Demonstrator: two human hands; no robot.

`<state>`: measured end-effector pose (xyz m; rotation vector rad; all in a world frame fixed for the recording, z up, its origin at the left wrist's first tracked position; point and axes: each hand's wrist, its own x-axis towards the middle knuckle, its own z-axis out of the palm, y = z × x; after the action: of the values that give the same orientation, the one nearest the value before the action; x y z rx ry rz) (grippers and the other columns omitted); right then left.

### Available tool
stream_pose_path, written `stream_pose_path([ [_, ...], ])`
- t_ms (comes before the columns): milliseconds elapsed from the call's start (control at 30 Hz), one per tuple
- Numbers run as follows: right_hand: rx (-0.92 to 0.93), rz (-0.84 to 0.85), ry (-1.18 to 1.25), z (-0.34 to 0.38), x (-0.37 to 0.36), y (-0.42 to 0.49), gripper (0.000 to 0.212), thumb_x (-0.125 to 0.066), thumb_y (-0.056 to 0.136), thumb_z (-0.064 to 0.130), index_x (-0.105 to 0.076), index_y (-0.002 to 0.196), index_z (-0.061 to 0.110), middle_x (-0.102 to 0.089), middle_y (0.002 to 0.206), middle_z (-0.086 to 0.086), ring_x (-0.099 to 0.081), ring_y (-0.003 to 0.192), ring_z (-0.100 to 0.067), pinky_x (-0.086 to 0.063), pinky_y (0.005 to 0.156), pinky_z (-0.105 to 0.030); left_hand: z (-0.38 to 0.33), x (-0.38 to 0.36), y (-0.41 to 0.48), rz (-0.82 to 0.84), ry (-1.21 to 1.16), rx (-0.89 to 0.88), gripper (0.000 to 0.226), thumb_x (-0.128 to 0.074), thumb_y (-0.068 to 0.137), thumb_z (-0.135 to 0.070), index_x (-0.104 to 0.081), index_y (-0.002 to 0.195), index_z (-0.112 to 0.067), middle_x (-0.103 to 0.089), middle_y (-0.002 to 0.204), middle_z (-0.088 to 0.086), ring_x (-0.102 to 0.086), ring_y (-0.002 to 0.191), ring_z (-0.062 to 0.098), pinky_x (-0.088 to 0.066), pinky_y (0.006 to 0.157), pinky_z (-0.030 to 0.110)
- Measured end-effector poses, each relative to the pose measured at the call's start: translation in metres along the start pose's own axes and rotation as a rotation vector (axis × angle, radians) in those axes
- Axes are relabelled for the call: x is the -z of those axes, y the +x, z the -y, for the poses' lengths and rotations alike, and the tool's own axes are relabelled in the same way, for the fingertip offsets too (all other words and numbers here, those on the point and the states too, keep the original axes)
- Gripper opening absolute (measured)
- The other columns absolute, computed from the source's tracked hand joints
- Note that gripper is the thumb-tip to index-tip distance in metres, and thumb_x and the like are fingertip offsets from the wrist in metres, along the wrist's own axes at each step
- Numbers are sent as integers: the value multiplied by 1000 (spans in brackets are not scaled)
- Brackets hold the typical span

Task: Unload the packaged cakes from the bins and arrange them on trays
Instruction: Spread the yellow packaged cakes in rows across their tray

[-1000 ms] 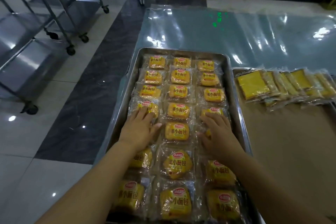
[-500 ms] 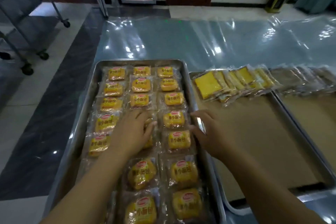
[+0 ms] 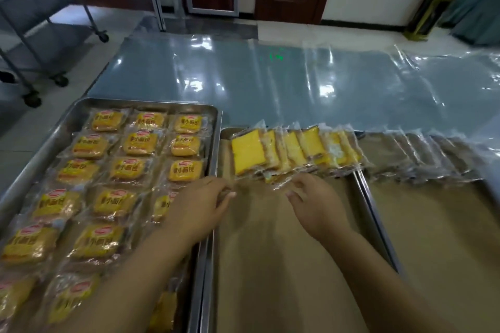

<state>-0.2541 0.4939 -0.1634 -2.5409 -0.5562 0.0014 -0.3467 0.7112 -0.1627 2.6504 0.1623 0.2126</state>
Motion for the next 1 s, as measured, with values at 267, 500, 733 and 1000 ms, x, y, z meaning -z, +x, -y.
stream_pose_path([
  [267, -77, 95, -50, -11, 4, 70, 33, -54, 91, 35, -57, 114, 13, -62, 107, -3, -58, 91, -21, -47, 70, -32, -7, -13, 81, 91, 5, 94, 33, -56, 91, -27, -55, 123, -17, -54, 119, 3, -52, 108, 21, -43, 87, 32],
  [500, -74, 284, -163, -9, -5, 109, 32, -55, 87, 48, -56, 102, 19, -51, 98, 0, -54, 81, -19, -47, 67, -32, 14, -25, 161, 230, 54, 123, 72, -64, 84, -38, -28, 145, -20, -34, 148, 4, -29, 135, 26, -25, 110, 37],
  [733, -103, 294, -51, -15, -10, 114, 17, -60, 87, 37, -48, 83, 26, -55, 80, 5, -55, 71, -15, -46, 62, -32, 28, -38, 191, 359, 26, 100, 77, -66, 81, -43, -27, 145, -23, -30, 150, 0, -25, 134, 28, -25, 109, 39],
  [1000, -250, 198, 125, -8, -7, 104, 5, -55, 92, 23, -55, 87, 23, -61, 79, 6, -57, 69, -12, -48, 60, -31, 30, -36, 163, 283, -55, 142, 45, -76, 70, -43, -48, 104, -35, -51, 117, -5, -44, 105, 12, -35, 82, 26],
])
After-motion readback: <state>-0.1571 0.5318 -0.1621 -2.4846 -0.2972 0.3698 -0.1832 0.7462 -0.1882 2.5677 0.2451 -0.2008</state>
